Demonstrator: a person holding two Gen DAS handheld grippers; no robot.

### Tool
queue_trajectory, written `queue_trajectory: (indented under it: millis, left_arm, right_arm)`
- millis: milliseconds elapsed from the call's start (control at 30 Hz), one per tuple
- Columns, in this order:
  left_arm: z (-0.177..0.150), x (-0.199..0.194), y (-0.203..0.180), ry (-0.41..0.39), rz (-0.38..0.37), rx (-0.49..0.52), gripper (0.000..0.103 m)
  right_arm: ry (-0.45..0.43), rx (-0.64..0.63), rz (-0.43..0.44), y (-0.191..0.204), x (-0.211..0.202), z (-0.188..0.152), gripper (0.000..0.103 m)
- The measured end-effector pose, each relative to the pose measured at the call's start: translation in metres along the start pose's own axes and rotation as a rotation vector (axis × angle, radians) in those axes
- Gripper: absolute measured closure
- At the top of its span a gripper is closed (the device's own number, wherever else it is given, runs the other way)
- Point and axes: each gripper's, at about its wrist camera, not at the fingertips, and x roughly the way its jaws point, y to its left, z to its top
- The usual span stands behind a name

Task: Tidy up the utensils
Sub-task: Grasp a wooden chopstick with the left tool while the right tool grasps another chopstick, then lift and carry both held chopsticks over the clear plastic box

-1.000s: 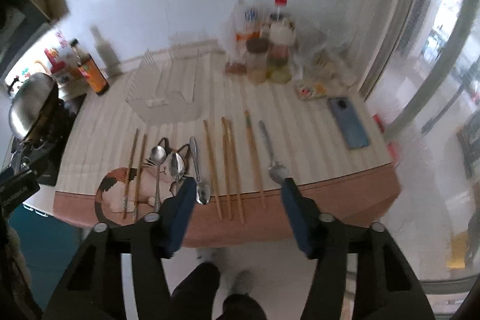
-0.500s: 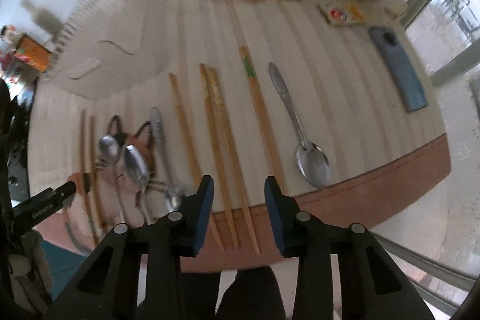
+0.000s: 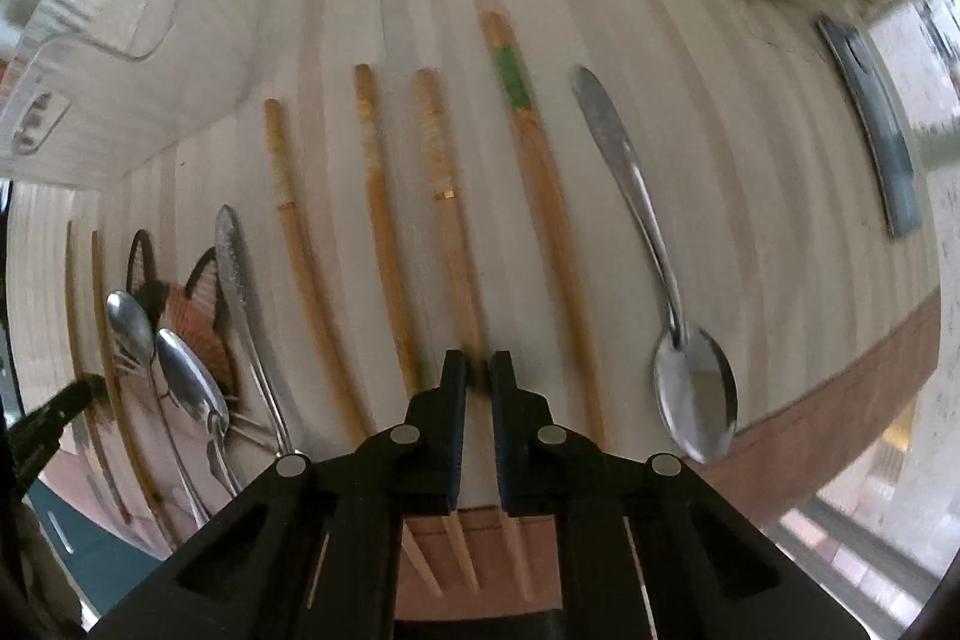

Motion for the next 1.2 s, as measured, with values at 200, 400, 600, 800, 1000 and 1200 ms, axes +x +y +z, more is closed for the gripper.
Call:
queue_trajectory:
  millis: [200, 400, 600, 800, 1000, 1200]
  left_arm:
    - [0.013, -0.008, 0.015, 0.010, -0.004, 0.007, 0.097]
    - [0.028, 0.001, 0.016, 0.031, -0.001, 0.038, 0.095]
    - [0.042, 0.002, 0.006, 0.047, 0.011, 0.058, 0.095]
    - [0.049, 0.006, -0.005, 0.037, 0.016, 0.066, 0.098]
    - [0.045, -0.016, 0.000, -0.028, 0.060, 0.035, 0.098]
    - [0.058, -0.095, -0.001, -0.181, 0.046, -0.023, 0.098]
  right_arm:
    - [0.044, 0.034, -0.001, -0.008, 0.004, -0.022, 0.096]
    - [0.068, 0.054, -0.055, 0.003, 0.010, -0.021, 0.095]
    - [0.093, 0.066, -0.060, 0.014, 0.013, 0.003, 0.094]
    - [0.102, 0.073, -0.057, 0.010, 0.009, 0.012, 0.095]
    - [0.043, 0.076, -0.024, 0.010, 0.004, 0.002, 0.096]
    - [-0.098, 0.021, 0.074, 0.021, -0.060, 0.010, 0.096]
